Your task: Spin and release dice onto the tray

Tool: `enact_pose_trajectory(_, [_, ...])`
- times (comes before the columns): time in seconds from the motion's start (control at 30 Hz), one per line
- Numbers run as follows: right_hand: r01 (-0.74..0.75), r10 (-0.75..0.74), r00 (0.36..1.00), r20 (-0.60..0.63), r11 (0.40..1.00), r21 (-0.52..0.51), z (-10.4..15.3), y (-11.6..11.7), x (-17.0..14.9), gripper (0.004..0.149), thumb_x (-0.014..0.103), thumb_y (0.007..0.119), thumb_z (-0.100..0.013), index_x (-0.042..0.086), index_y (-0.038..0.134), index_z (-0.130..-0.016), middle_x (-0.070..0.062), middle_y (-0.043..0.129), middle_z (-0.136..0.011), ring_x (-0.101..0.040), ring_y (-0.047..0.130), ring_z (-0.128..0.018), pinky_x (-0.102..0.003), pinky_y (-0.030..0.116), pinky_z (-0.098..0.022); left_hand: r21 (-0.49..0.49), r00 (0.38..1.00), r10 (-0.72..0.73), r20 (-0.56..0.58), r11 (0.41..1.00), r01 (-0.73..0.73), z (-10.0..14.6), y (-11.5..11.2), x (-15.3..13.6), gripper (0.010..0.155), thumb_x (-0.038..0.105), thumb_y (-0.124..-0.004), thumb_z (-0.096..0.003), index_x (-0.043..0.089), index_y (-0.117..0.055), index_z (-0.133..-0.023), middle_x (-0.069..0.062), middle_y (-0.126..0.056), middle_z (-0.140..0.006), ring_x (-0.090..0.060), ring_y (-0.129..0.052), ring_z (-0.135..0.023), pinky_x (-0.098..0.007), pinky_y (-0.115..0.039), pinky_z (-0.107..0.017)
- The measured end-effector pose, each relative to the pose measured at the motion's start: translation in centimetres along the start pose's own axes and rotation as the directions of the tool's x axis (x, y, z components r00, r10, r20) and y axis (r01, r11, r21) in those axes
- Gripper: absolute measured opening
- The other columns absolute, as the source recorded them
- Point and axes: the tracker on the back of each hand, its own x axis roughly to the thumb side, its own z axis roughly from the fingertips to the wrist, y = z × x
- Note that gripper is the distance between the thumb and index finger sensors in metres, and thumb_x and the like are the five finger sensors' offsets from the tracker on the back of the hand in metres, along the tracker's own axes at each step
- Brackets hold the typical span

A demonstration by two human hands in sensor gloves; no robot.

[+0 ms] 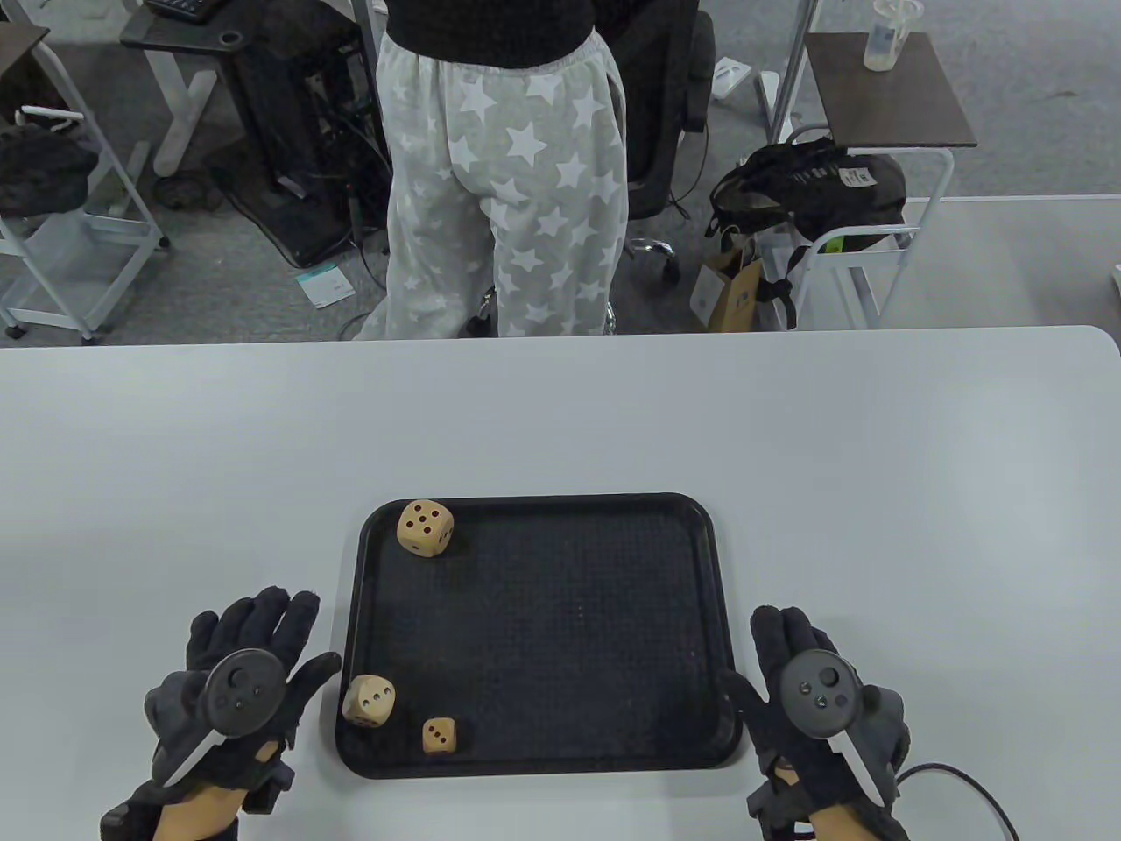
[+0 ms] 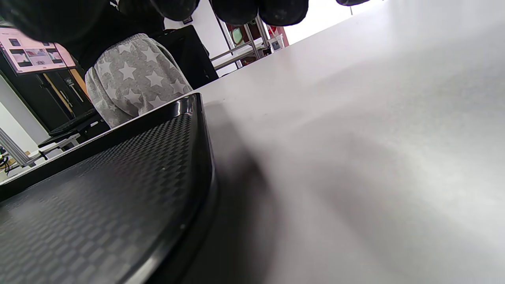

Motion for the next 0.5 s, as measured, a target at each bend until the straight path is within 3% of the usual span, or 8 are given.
enact_pose_trajectory(0.5, [-0.012, 0.012, 1.000, -0.006, 1.000, 0.000, 0.07, 0.09, 0.00, 0.081, 0.063, 0.066, -0.034, 0.039, 0.038, -0.105, 0.000, 0.035, -0.116, -0.031, 0.044, -0.108, -0.061, 0.041, -0.078, -0.028, 1.000, 0.003, 0.010, 1.000, -0.003, 0.12, -0.10, 0.07, 0.074, 0.065, -0.061, -0.0388, 0.031, -0.057, -0.105, -0.012, -0.055, -0.114, -0.046, -0.059, -0.104, -0.070, -0.033, -0.077])
